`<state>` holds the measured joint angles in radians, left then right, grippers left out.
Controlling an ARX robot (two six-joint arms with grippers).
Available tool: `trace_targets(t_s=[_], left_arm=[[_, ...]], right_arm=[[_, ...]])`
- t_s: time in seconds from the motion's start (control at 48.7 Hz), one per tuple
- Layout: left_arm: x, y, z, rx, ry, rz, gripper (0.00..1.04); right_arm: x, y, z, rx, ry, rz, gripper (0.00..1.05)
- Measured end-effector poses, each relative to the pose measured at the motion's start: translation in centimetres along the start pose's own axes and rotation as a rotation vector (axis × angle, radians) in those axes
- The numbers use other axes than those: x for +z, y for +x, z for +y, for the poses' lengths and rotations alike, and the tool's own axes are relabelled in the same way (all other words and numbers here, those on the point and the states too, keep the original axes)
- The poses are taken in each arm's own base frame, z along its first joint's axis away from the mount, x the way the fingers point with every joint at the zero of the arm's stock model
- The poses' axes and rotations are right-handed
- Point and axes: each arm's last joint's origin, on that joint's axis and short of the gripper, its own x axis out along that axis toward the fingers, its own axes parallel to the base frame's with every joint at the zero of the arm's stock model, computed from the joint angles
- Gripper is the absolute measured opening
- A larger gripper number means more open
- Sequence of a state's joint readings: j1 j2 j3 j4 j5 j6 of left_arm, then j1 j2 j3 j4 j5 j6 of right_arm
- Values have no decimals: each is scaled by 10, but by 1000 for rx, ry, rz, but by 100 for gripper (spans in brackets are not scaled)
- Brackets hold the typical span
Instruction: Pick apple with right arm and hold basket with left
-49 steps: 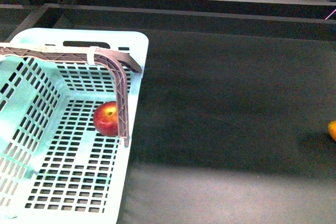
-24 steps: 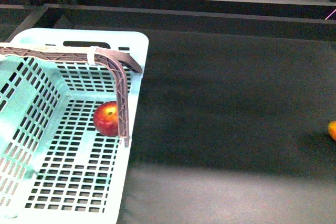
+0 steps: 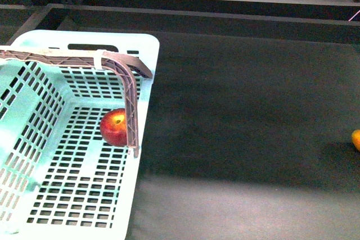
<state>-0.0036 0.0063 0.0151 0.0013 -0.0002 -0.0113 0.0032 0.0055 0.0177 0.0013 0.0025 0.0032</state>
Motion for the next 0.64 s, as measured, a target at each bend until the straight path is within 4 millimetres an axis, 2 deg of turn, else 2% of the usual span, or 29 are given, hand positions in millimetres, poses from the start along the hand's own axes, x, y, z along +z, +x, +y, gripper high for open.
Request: trace_targets(t_s=[0.103, 0.205, 0.636], left_arm=[[0, 0, 0, 0, 0, 0, 85], [0, 0, 0, 0, 2, 0, 99], [0, 0, 0, 0, 2, 0, 98]], right_arm=[[0, 0, 0, 0, 0, 0, 96], [0, 0, 0, 0, 0, 0, 96], [0, 0, 0, 0, 0, 0, 96]])
